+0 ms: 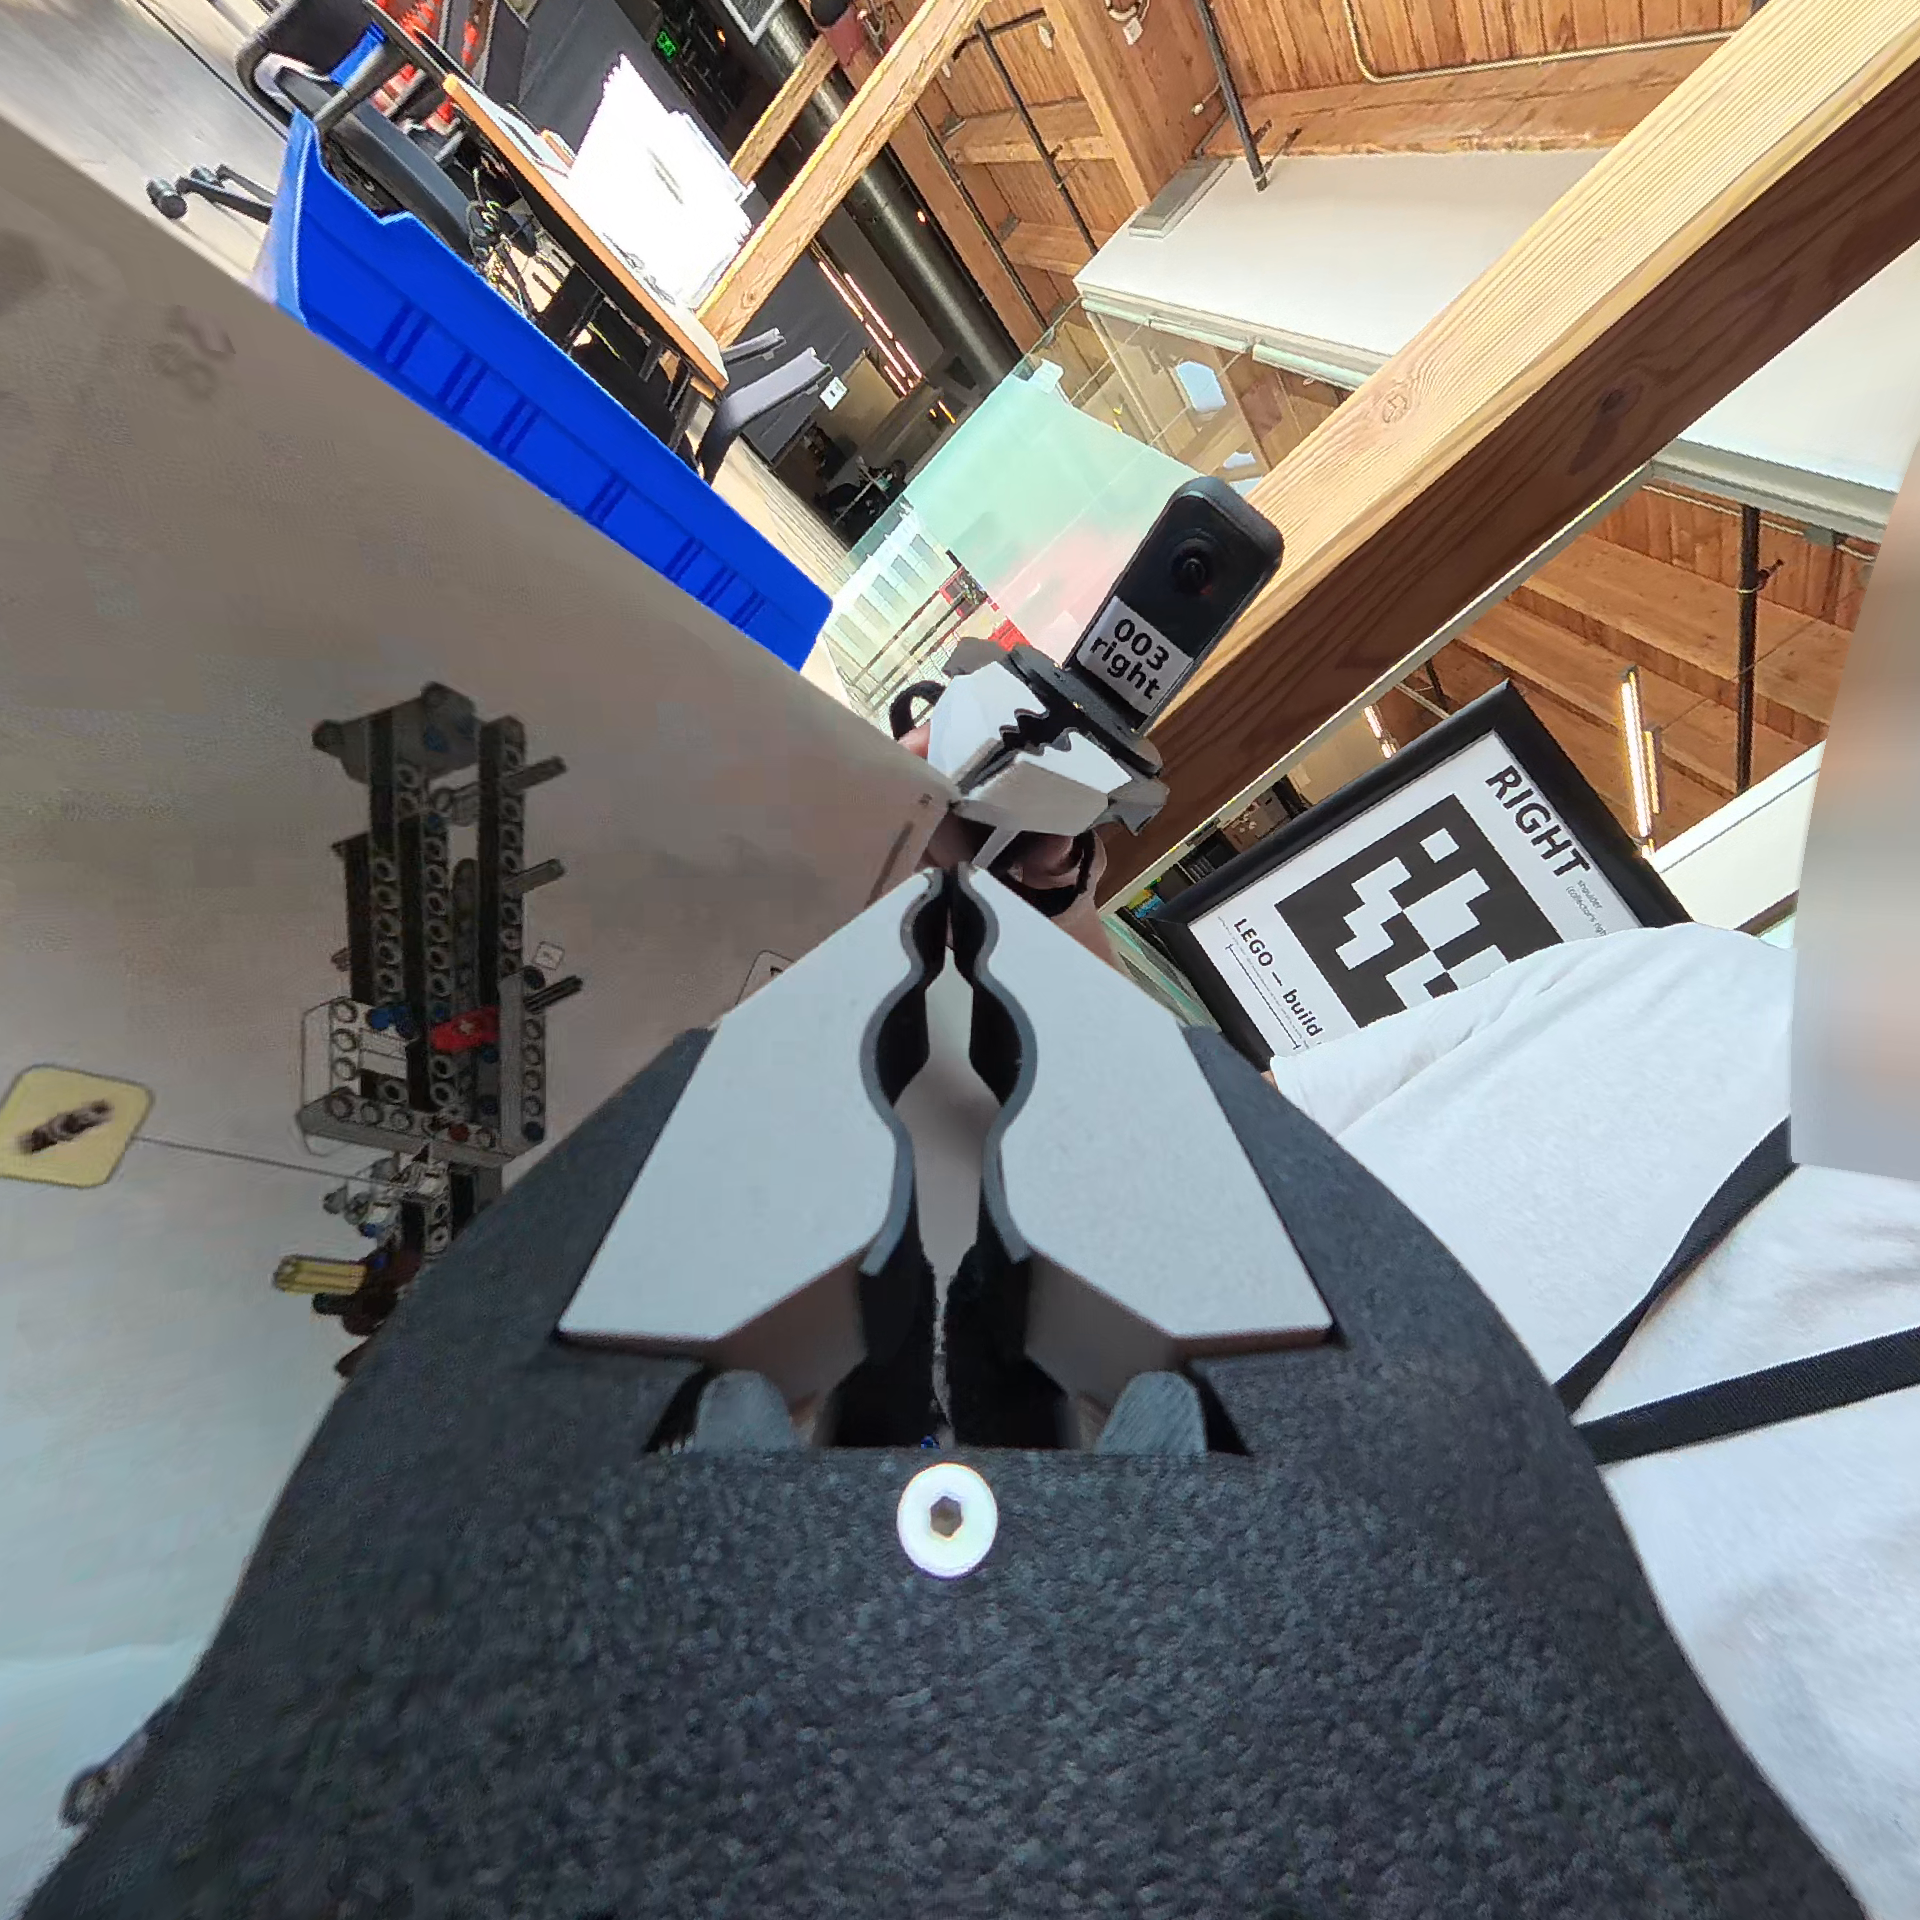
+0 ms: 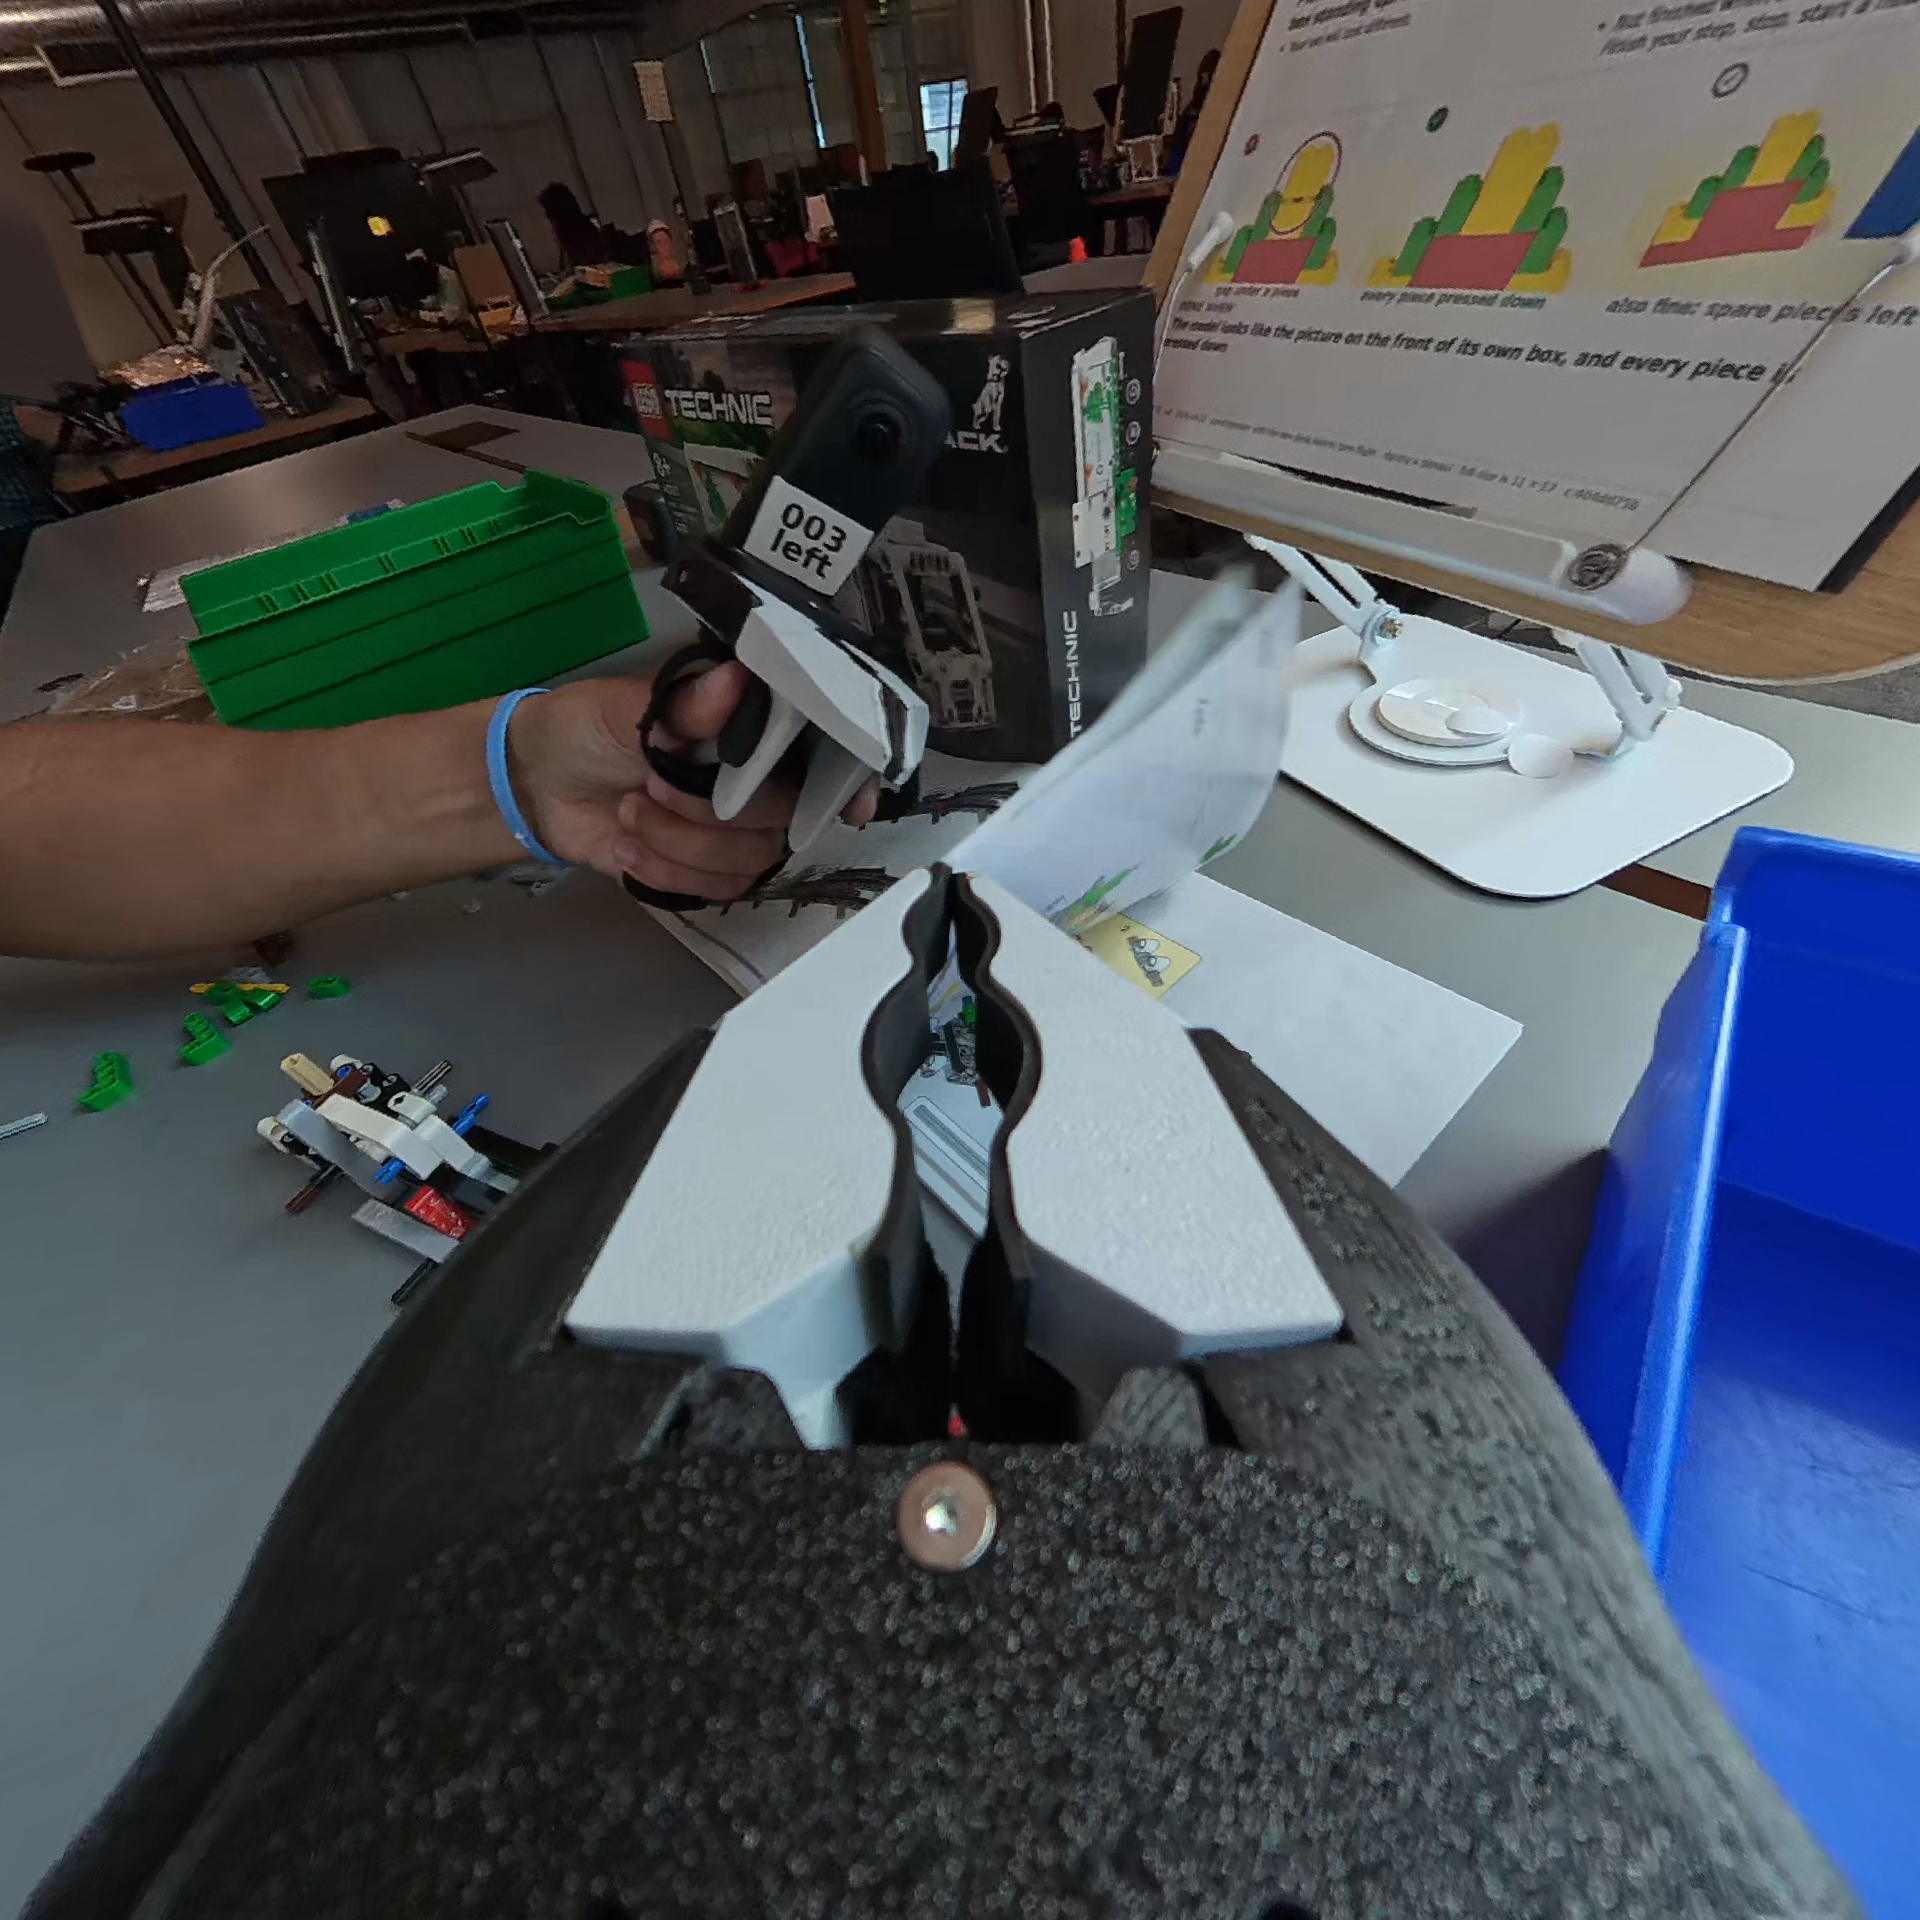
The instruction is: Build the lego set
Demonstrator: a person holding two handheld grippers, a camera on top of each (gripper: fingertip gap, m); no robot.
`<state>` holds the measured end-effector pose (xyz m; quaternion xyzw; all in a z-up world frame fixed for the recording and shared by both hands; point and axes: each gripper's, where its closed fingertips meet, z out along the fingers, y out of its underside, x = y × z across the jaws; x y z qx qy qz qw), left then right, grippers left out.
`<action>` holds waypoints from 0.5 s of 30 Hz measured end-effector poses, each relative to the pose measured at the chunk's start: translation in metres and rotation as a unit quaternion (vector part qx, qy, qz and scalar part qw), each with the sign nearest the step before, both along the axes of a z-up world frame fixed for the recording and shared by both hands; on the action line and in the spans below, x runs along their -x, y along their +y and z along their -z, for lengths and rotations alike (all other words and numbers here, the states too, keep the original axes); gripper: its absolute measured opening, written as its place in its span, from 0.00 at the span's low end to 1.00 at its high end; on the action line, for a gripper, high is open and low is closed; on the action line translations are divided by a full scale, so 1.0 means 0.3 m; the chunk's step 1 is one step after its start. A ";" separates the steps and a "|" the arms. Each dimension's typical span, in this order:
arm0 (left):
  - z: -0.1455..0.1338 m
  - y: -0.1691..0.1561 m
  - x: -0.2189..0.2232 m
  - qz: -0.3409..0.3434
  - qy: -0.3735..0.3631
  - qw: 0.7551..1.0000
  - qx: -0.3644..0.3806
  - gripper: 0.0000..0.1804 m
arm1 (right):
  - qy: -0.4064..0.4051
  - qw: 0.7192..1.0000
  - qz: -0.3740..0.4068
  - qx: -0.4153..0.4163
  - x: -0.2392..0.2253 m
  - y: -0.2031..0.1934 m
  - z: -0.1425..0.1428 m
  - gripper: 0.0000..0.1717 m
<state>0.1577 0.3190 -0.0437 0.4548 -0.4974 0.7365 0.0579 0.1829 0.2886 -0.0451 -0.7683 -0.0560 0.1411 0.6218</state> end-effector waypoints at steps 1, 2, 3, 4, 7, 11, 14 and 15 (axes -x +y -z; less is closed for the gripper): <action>0.000 0.001 0.006 0.003 0.003 1.000 -0.001 0.00 | 0.004 1.000 0.004 0.002 -0.003 0.000 0.000 0.00; 0.007 0.003 0.011 0.004 0.009 1.000 -0.008 0.00 | 0.004 1.000 0.016 0.012 -0.011 0.000 0.008 0.00; 0.022 0.009 0.014 0.000 0.021 1.000 -0.021 0.00 | -0.003 0.999 0.033 0.025 -0.019 -0.001 0.022 0.00; 0.038 0.014 0.017 -0.003 0.035 0.999 -0.030 0.00 | -0.013 0.998 0.045 0.035 -0.019 -0.004 0.037 0.00; 0.068 0.017 0.022 -0.013 0.068 0.996 -0.047 0.00 | -0.033 0.998 0.041 0.042 0.018 -0.010 0.064 0.00; 0.073 -0.032 0.000 -0.017 0.097 0.994 -0.049 0.13 | -0.037 0.999 0.012 0.038 0.070 0.002 0.073 0.00; 0.086 -0.068 -0.011 -0.008 0.111 0.993 -0.048 0.14 | -0.067 0.997 0.010 0.040 0.093 0.011 0.086 0.00; 0.094 -0.074 -0.011 -0.006 0.113 0.992 -0.051 0.14 | -0.069 0.997 0.008 0.040 0.100 0.014 0.086 0.00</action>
